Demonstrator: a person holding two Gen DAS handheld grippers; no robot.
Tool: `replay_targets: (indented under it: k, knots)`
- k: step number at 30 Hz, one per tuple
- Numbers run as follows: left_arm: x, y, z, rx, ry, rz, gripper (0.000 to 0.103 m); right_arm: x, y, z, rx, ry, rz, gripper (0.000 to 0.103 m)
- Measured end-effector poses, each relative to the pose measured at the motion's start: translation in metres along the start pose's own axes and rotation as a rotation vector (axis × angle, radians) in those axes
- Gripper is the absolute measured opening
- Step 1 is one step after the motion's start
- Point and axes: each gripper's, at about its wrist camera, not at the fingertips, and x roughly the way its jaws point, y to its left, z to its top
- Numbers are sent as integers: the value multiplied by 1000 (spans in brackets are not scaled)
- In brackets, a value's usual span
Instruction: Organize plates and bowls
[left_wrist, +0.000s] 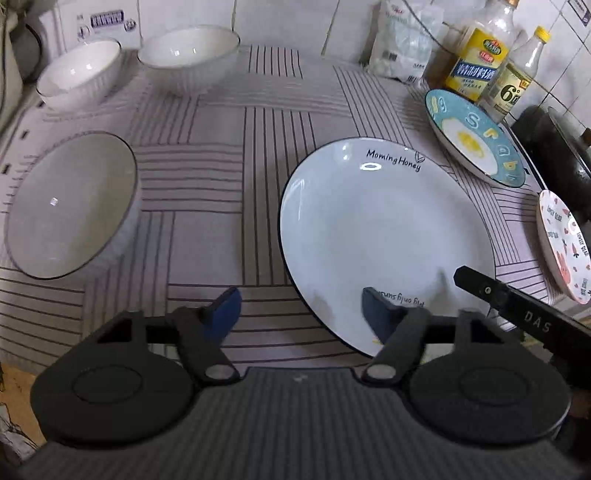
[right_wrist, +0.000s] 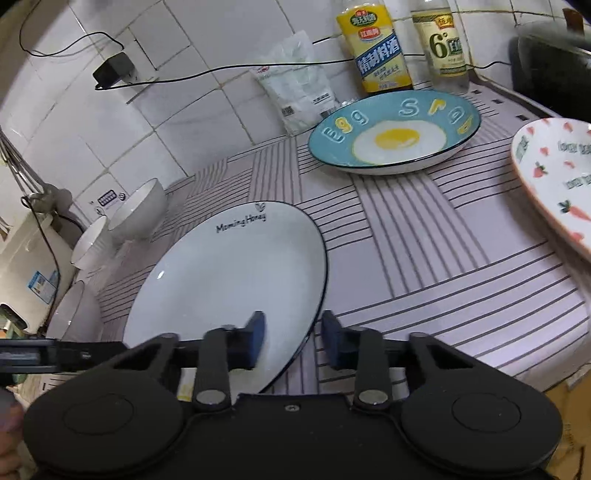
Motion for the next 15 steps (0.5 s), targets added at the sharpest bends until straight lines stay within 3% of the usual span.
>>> replay_targets:
  k: [2,6,10,15]
  knots:
    - [5,1,3,-7,14,-23,59,5,-1,-1,-1,9,-12,23]
    - [13,5,4,1,36,-49,35,5,-5,-1,15,9,1,20]
    - [23,7,5,-27,53,-90,28,6,-9,-1,23,-1,21,19]
    - [25,3,3,-24,20,-80,24,7,-12,-1,12,-2,38,19]
